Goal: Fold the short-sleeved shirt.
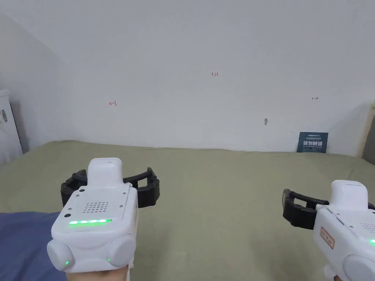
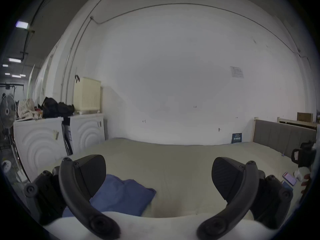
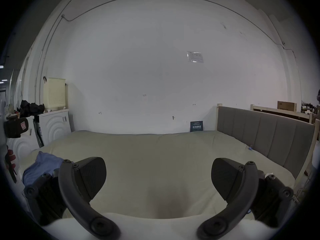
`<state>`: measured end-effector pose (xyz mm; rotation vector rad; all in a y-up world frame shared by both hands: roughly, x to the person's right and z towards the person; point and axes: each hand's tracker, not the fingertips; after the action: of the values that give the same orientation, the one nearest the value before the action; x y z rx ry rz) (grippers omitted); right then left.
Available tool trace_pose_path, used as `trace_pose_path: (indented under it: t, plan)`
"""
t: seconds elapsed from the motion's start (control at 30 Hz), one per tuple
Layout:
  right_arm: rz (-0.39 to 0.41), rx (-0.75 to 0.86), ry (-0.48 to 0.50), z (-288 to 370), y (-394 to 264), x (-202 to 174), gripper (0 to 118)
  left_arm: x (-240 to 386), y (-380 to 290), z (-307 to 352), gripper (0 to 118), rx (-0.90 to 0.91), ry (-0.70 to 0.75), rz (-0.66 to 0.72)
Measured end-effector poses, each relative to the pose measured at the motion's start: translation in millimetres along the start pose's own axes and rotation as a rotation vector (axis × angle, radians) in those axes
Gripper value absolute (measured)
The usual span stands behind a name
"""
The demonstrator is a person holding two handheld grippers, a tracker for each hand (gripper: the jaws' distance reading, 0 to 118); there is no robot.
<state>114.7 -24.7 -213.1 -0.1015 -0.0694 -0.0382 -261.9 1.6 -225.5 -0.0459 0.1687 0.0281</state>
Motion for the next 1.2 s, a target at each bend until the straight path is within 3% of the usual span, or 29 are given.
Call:
trace_pose_path:
  t: [0.37, 0.47, 0.67, 1.1, 1.17, 1.2]
  plan:
    - [-0.007, 0.041, -0.031, 8.7, 15.8, -2.1, 118, -8.9, -3.1, 0.4, 118, -0.028, -0.006, 0.053]
    - [0.048, 0.039, -0.031, 8.9, 18.8, -4.4, 118, -8.5, -1.7, 1.1, 118, -0.019, -0.007, 0.036]
    - [0.078, 0.039, -0.011, 10.0, 16.5, -8.8, 118, -2.3, 1.8, 1.8, 118, -0.018, -0.008, -0.008]
    - [0.063, 0.032, 0.007, 10.6, 23.8, -6.9, 117, 1.4, 10.1, -2.8, 118, -0.035, 0.003, -0.016]
    - [0.058, 0.021, 0.008, 11.3, 29.3, -6.8, 114, 3.6, 13.2, -4.8, 118, -0.061, 0.023, -0.05]
    - [0.061, 0.022, 0.009, 12.4, 30.7, -7.4, 102, 3.9, 13.7, -4.7, 118, -0.065, 0.019, -0.05]
